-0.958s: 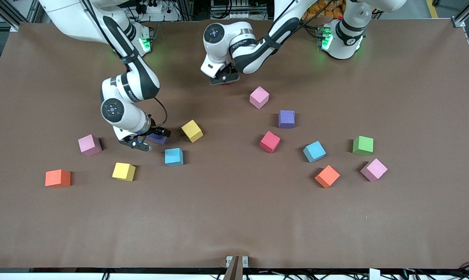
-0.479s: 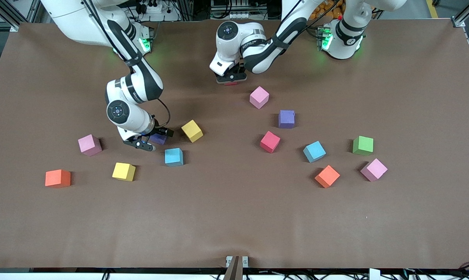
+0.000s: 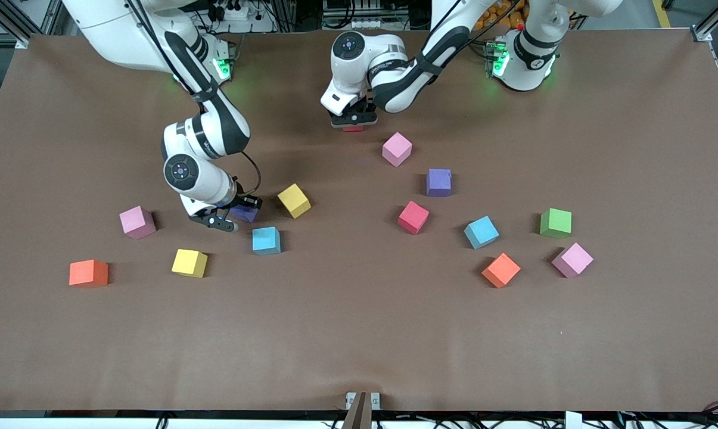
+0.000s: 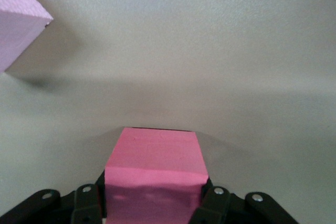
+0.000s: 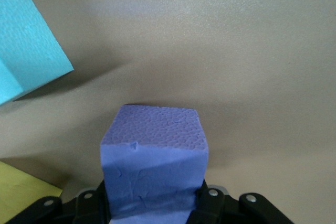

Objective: Form number 2 with 11 blocks

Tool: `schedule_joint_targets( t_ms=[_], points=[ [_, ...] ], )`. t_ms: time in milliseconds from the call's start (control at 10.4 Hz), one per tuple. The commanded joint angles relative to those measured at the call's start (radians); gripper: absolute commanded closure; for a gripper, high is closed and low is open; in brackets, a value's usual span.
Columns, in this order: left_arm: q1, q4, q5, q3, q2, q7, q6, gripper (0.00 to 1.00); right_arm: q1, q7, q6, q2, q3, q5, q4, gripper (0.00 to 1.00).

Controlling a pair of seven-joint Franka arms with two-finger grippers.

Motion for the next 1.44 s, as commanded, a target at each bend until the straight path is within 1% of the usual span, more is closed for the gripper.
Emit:
schedule_joint_targets(
  t_ms=[0,192,288,383,479,575,958,1150,1342],
  points=[
    [0.014,-0.013,0.073,0.015,-0.010,-0.001,0.018,0.52,-0.002,0.013,0.009,-0.010,-0.001,0.007,-0.008,1.00],
    [0.017,-0.005,0.084,0.018,0.003,-0.001,0.034,0.51,-0.005,0.006,-0.003,-0.041,-0.001,0.006,-0.006,1.00],
    [0.017,-0.005,0.084,0.018,0.010,-0.001,0.037,0.47,-0.005,-0.001,-0.022,-0.061,-0.001,0.006,-0.006,1.00],
    [0.017,-0.001,0.084,0.018,0.013,-0.001,0.038,0.47,-0.005,-0.018,-0.043,-0.087,-0.001,0.004,-0.005,1.00],
    [0.017,-0.002,0.084,0.018,0.017,-0.002,0.038,0.34,-0.002,-0.053,-0.081,-0.113,0.002,0.004,-0.005,1.00],
    [0.017,-0.005,0.086,0.018,0.011,-0.001,0.037,0.00,0.006,-0.063,-0.124,-0.124,0.005,0.004,0.000,1.00],
    [0.047,-0.050,0.092,0.021,-0.123,-0.024,0.031,0.00,0.091,-0.171,-0.267,-0.214,0.016,0.004,0.006,1.00],
    [0.063,-0.070,0.092,0.066,-0.186,-0.005,0.031,0.00,0.118,-0.235,-0.290,-0.219,0.014,0.004,0.014,1.00],
    [0.080,-0.067,0.083,0.135,-0.214,-0.018,0.026,0.00,0.136,-0.322,-0.289,-0.218,0.014,0.003,0.011,1.00]
  ],
)
